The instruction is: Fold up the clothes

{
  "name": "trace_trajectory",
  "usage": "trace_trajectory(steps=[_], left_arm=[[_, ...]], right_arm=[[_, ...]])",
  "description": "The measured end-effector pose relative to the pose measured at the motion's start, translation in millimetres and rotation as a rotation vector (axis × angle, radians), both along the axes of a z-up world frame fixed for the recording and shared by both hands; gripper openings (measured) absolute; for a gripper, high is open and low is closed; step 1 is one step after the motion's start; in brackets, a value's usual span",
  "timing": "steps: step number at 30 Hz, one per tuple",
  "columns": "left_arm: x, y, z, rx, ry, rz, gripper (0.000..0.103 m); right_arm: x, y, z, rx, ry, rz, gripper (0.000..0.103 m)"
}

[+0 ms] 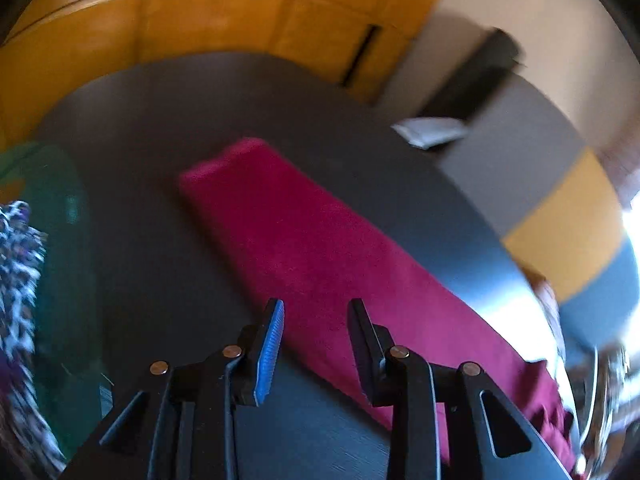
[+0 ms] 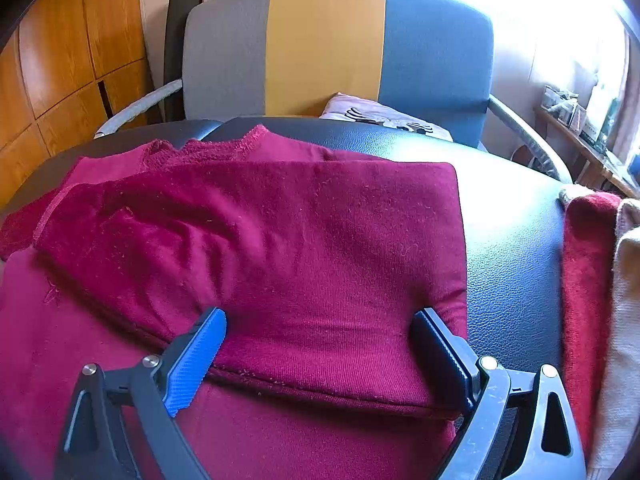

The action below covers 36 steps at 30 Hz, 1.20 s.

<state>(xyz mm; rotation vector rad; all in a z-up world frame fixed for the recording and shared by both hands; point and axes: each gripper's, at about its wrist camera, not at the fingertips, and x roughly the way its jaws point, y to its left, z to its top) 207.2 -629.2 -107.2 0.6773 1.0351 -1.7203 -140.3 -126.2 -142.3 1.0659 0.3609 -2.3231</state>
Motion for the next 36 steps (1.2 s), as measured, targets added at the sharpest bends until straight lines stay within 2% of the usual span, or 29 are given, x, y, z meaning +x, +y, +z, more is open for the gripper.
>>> trace_trajectory(steps=[5, 10, 16, 17, 18, 21, 24, 27, 33, 36], left_arm=[[11.1, -31.9, -12.1, 0.004, -0.047, 0.055, 0.033], [-7.4, -39.3, -21.0, 0.001, -0.097, 0.041, 0.034], [-36.1, -31.7, -21.6, -0.074, -0.184, 0.004, 0.040], [-39.4, -30.8, -21.9, -0.088, -0.204, -0.006, 0.038], [-42.8, -28.6, -22.2, -0.102, -0.211, -0.019, 0.029], [-46.4, -25.0, -19.8, -0.099, -0.185, -0.043, 0.010], [-39.1, -31.4, -15.5, -0.054, -0.102, -0.025, 0.009], [-32.1, -23.8, 3.4, -0.060, 0.013, -0.030, 0.009], [-60.9, 20.2, 53.0, -0.160, 0.098, -0.161, 0.009], [-90.2, 52.3, 76.0, -0.201, 0.145, -0.263, 0.009]], right_arm=[[-0.4, -0.7, -0.5, 0.000, -0.003, -0.001, 0.097], [-1.3, -0.2, -0.7, -0.002, -0.007, -0.001, 0.097], [-1.3, -0.1, -1.7, 0.001, -0.005, -0.001, 0.098], [-1.3, 0.1, -1.8, 0.001, -0.005, -0.001, 0.098], [-1.4, 0.2, -1.8, 0.002, -0.004, 0.000, 0.098], [-2.3, 0.6, -1.8, 0.002, -0.004, 0.001, 0.098], [-2.2, 0.7, -1.9, 0.002, -0.004, 0.001, 0.098], [-2.8, 1.1, -1.7, 0.001, -0.004, 0.002, 0.098], [-2.3, 0.5, -1.1, 0.006, 0.000, 0.001, 0.098], [-2.6, 0.9, -1.1, 0.006, 0.001, 0.002, 0.098]])
